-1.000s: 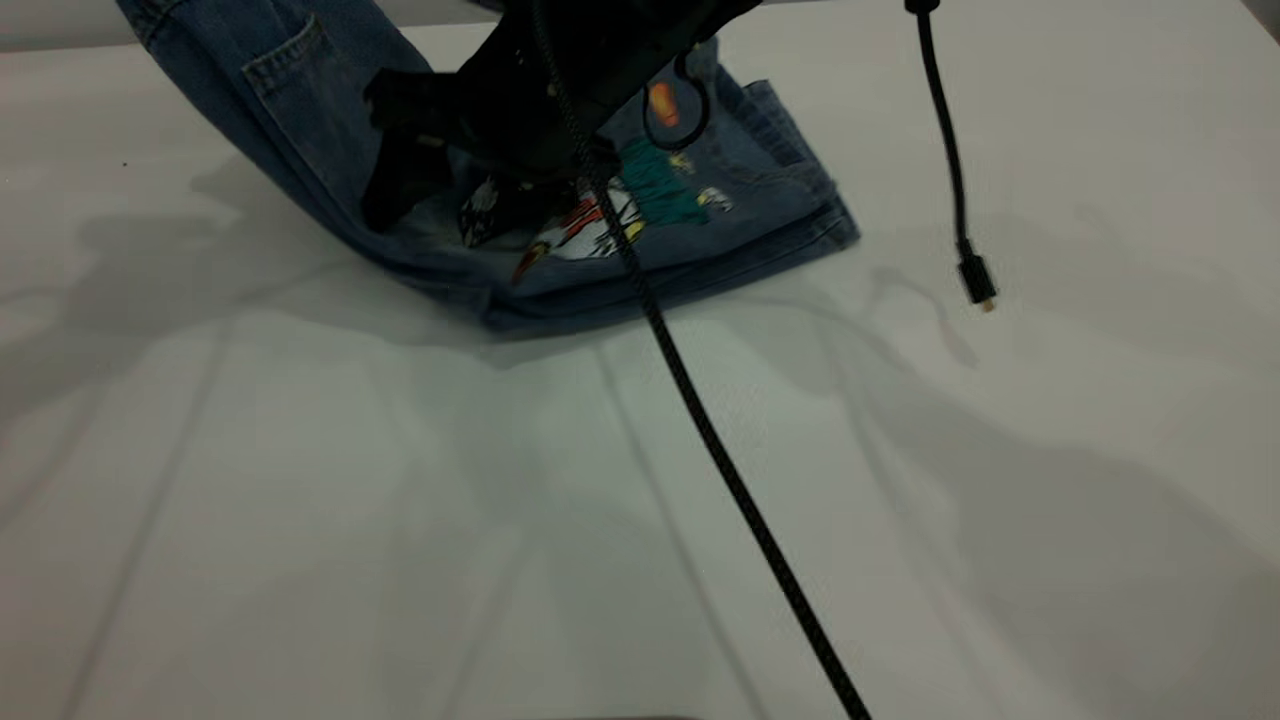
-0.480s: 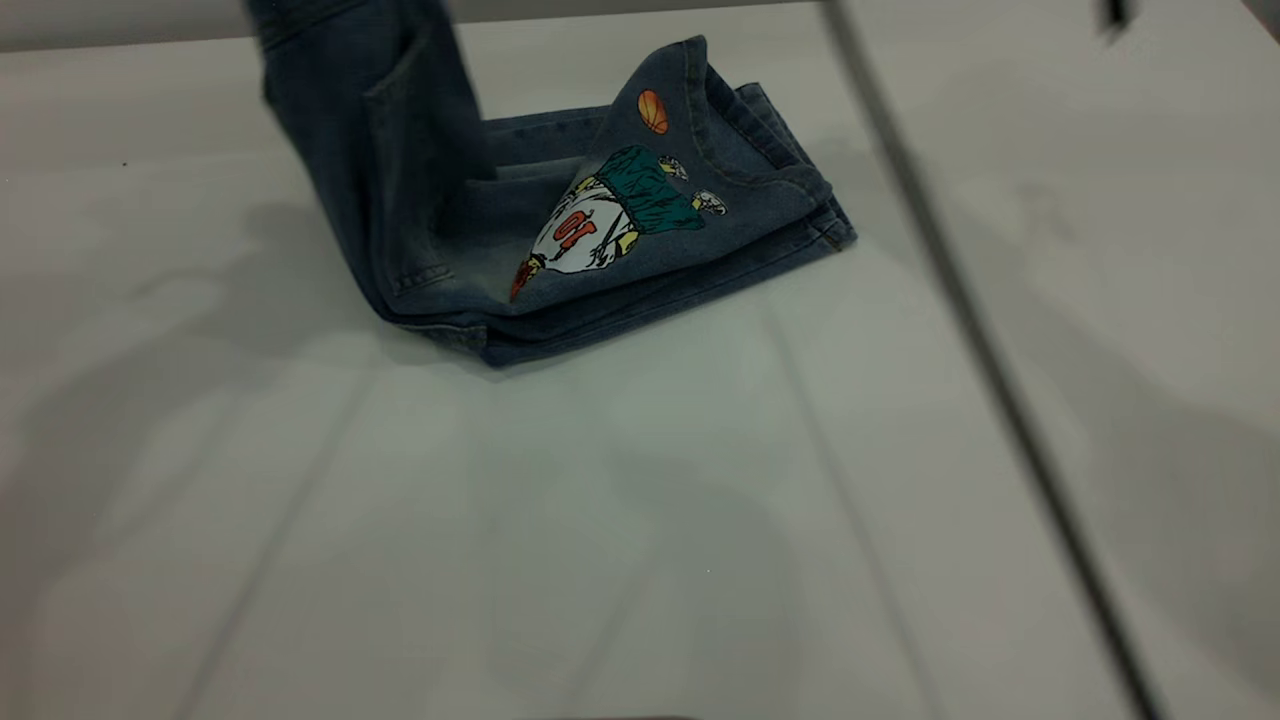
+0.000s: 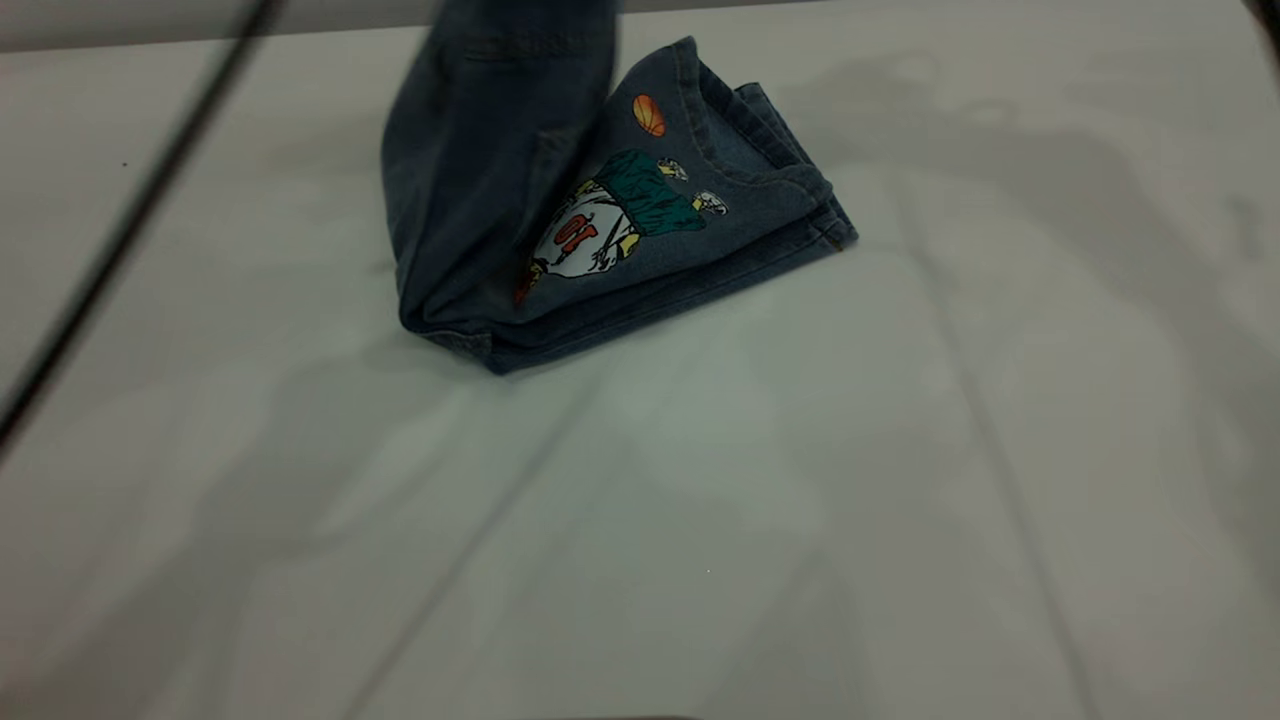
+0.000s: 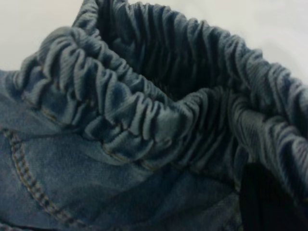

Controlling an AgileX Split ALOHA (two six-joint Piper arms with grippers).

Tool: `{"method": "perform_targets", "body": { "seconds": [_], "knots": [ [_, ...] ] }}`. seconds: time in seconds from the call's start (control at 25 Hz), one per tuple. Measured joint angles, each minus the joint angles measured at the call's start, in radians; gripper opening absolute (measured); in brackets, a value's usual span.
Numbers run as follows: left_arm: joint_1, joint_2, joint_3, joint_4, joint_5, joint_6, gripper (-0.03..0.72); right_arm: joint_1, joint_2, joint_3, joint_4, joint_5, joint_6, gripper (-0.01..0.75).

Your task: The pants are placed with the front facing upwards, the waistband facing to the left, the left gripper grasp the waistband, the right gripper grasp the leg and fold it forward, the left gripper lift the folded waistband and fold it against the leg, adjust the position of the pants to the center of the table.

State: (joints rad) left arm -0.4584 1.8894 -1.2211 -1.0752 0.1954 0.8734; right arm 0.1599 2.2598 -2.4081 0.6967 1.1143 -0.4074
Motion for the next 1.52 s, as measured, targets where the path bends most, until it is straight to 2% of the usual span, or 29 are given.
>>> {"method": "perform_targets", "body": {
  "seconds": [0.12,0.32,0.44,0.52,0.76,0.88,1.04,1.24,1.44,1.52],
  "knots": [
    [-0.034,0.091,-0.064,-0.002,-0.021,0.006,0.052,-0.007,-0.01,0.0,-0.001,0.016,-0.003,0.465],
    [-0.04,0.23,-0.154,-0.015,-0.016,0.006,0.055,-0.009,-0.01,0.0,-0.021,0.028,-0.003,0.465],
    [-0.04,0.274,-0.174,-0.015,0.026,0.007,0.097,-0.009,-0.01,0.0,-0.028,0.031,-0.003,0.465],
    [-0.04,0.278,-0.174,-0.012,0.062,0.021,0.172,-0.009,-0.01,0.0,-0.029,0.034,-0.003,0.465],
    [-0.04,0.23,-0.179,0.011,0.113,0.093,0.531,-0.009,-0.01,0.0,-0.041,0.068,-0.003,0.465],
    [-0.037,0.142,-0.179,0.094,0.13,0.101,0.608,-0.011,-0.01,0.0,-0.085,0.101,-0.003,0.465],
    [-0.009,0.0,-0.181,0.222,0.15,0.05,0.587,-0.013,-0.01,0.0,-0.103,0.124,-0.003,0.465],
    [0.094,-0.152,-0.181,0.321,0.201,-0.064,0.55,0.002,-0.001,0.0,-0.103,0.133,-0.001,0.465],
    [0.161,-0.273,-0.181,0.343,0.279,-0.121,0.549,0.11,0.059,0.028,-0.135,0.132,0.029,0.465],
    [0.162,-0.302,-0.181,0.344,0.293,-0.125,0.549,0.176,0.099,0.041,-0.244,0.131,0.076,0.465]
  ]
}}
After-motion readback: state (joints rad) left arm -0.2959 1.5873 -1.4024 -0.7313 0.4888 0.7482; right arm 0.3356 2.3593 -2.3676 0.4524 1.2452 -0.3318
